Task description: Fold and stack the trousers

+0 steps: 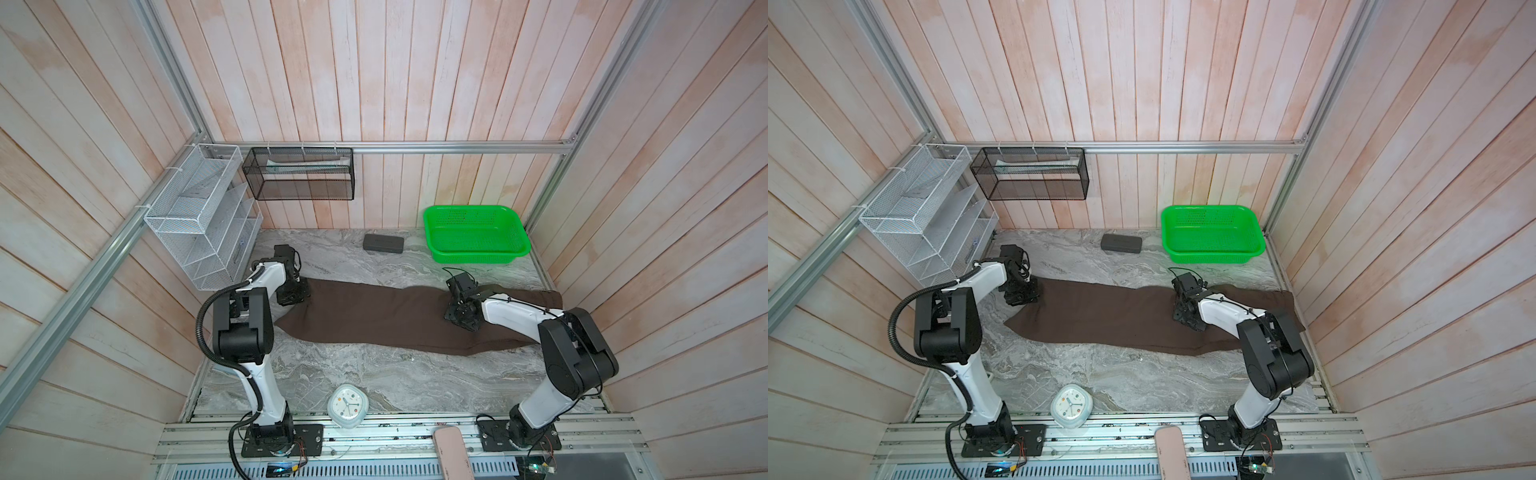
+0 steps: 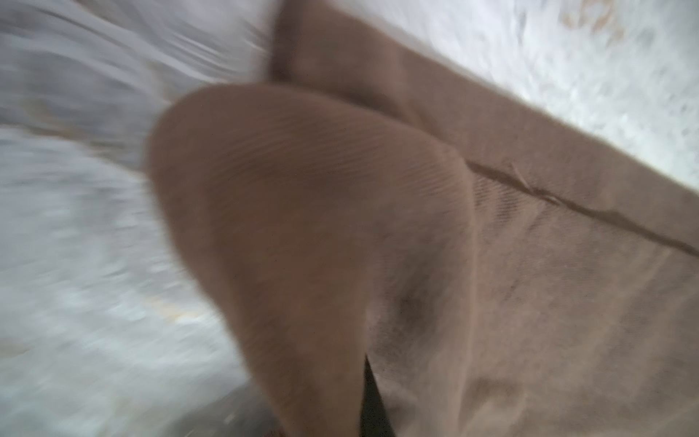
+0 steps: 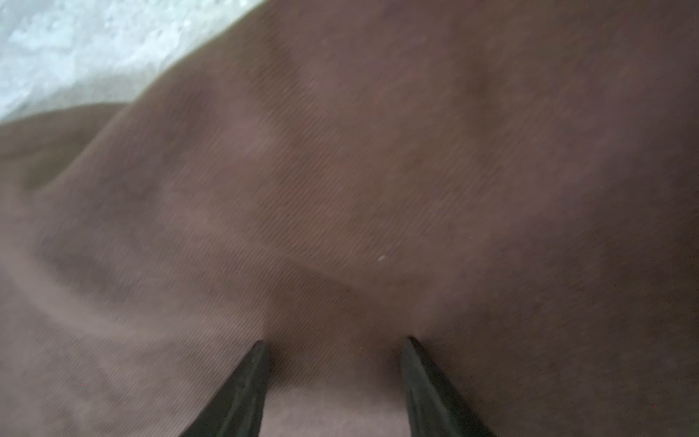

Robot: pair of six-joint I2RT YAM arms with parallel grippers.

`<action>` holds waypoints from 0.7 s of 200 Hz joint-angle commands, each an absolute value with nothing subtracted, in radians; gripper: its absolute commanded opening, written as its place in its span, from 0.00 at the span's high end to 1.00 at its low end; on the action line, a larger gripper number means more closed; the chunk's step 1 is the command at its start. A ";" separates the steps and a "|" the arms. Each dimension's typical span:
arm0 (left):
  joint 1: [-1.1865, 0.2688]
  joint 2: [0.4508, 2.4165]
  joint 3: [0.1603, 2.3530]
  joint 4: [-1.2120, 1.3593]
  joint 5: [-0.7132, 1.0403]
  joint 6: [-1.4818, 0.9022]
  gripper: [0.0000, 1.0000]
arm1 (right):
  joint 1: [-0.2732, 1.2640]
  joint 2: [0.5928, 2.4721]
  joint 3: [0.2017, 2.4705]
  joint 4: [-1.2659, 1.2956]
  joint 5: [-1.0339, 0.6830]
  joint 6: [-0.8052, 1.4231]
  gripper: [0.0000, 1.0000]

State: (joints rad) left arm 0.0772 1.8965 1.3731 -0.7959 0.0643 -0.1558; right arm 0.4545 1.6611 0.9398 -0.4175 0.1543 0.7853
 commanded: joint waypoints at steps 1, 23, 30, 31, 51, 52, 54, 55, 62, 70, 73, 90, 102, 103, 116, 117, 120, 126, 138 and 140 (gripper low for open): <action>0.114 1.785 1.435 -0.851 -0.101 -0.179 1.00 | 0.496 1.641 0.999 -0.468 0.128 0.777 0.42; 0.154 1.756 1.481 -0.910 -0.206 -0.160 1.00 | 0.537 1.639 1.050 -0.484 0.114 0.772 0.40; 0.168 1.752 1.492 -0.924 -0.230 -0.150 1.00 | 0.549 1.637 1.065 -0.490 0.111 0.771 0.40; 0.170 1.752 1.493 -0.925 -0.234 -0.149 1.00 | 0.550 1.636 1.071 -0.490 0.109 0.770 0.40; 0.196 1.759 1.525 -0.958 -0.298 -0.126 1.00 | 0.576 1.633 1.116 -0.509 0.104 0.765 0.39; 0.197 1.759 1.525 -0.959 -0.300 -0.126 1.00 | 0.576 1.632 1.119 -0.510 0.104 0.765 0.39; 0.198 1.760 1.528 -0.961 -0.306 -0.124 1.00 | 0.579 1.631 1.124 -0.512 0.104 0.765 0.39; 0.199 1.761 1.529 -0.963 -0.309 -0.123 1.00 | 0.578 1.631 1.126 -0.514 0.105 0.765 0.39; 0.199 1.764 1.535 -0.970 -0.324 -0.120 1.00 | 0.584 1.629 1.138 -0.522 0.107 0.763 0.39; 0.199 1.766 1.543 -0.981 -0.328 -0.120 1.00 | 0.584 1.623 1.149 -0.530 0.109 0.764 0.39; 0.199 1.767 1.546 -0.984 -0.324 -0.121 1.00 | 0.585 1.621 1.152 -0.532 0.108 0.764 0.39; 0.176 1.765 1.560 -1.008 -0.300 -0.130 1.00 | 0.585 1.602 1.158 -0.542 0.122 0.764 0.39; 0.140 1.766 1.581 -1.041 -0.274 -0.152 1.00 | 0.586 1.589 1.157 -0.549 0.132 0.761 0.39; 0.135 1.766 1.584 -1.044 -0.270 -0.154 1.00 | 0.585 1.589 1.157 -0.549 0.133 0.761 0.39; 0.071 1.764 1.602 -1.071 -0.212 -0.181 1.00 | 0.582 1.579 1.155 -0.557 0.142 0.761 0.38; 0.065 1.764 1.603 -1.072 -0.210 -0.183 1.00 | 0.581 1.578 1.155 -0.558 0.143 0.762 0.38; 0.048 1.764 1.609 -1.078 -0.203 -0.193 1.00 | 0.580 1.575 1.155 -0.559 0.145 0.761 0.38; 0.015 1.765 1.620 -1.092 -0.188 -0.220 1.00 | 0.579 1.569 1.152 -0.561 0.146 0.763 0.38; -0.053 1.763 1.626 -1.098 -0.124 -0.253 1.00 | 0.573 1.557 1.149 -0.560 0.146 0.765 0.38; -0.065 1.762 1.626 -1.097 -0.115 -0.261 1.00 | 0.572 1.555 1.147 -0.560 0.148 0.765 0.38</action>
State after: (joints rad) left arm 0.0486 1.7657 1.5852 -1.0481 -0.2169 -0.1722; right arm 0.5816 1.5867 1.1385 -0.5179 0.1181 0.7769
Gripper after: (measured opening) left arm 0.080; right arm 0.617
